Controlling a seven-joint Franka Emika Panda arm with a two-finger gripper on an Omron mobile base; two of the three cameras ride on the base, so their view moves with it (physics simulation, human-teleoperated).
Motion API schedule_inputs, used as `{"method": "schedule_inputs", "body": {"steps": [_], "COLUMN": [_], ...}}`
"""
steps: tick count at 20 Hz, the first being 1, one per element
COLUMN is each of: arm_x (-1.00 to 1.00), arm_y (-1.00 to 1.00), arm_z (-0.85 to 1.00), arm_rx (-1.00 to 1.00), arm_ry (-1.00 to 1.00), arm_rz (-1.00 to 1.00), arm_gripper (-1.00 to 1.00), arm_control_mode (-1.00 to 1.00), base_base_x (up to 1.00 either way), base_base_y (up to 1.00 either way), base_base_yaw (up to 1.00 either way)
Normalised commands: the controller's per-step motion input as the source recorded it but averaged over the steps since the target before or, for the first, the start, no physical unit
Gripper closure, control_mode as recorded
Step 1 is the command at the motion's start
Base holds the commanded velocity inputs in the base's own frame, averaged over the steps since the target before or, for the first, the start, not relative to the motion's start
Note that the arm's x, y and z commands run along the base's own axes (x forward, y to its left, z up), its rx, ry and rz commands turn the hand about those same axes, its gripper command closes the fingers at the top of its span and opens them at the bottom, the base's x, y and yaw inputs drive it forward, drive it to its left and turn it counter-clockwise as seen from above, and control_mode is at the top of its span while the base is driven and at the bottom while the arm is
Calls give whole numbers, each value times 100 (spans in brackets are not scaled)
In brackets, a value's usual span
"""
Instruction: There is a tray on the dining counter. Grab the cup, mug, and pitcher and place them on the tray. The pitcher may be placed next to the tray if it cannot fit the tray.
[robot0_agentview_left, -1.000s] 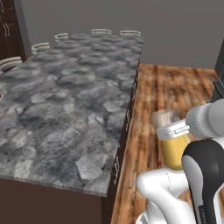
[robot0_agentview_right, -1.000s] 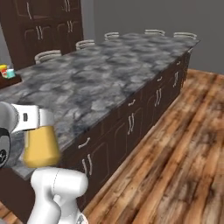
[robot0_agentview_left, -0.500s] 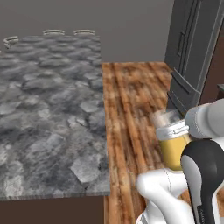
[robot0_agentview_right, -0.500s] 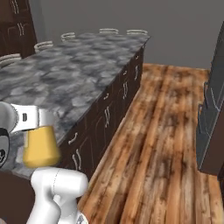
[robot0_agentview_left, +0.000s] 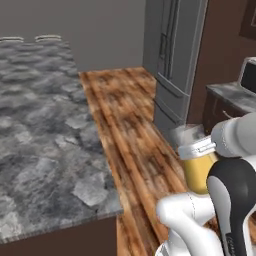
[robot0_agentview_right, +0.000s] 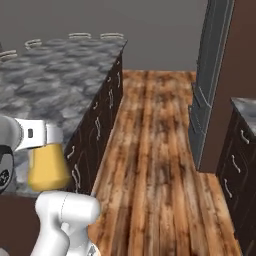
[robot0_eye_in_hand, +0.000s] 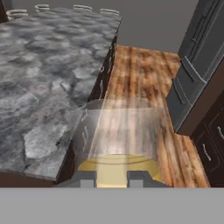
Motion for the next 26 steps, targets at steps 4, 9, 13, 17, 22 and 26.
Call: {"method": "schedule_inputs", "body": {"steps": [4, 9, 13, 17, 22, 26], "arm_x": [0, 0, 0, 0, 0, 0], "arm_y": [0, 0, 0, 0, 0, 0], "arm_z": [0, 0, 0, 0, 0, 0], "arm_rx": [0, 0, 0, 0, 0, 0], "arm_ry": [0, 0, 0, 0, 0, 0], "arm_rz": [0, 0, 0, 0, 0, 0], "arm_gripper": [100, 100, 100, 100, 100, 100], "arm_control_mode": [100, 100, 100, 100, 100, 100], "base_base_x": [-79, -53, -33, -37, -49, -100], "base_base_y": [16, 53, 32, 23, 30, 18], "base_base_yaw": [-75, -73, -83, -85, -82, -68]}}
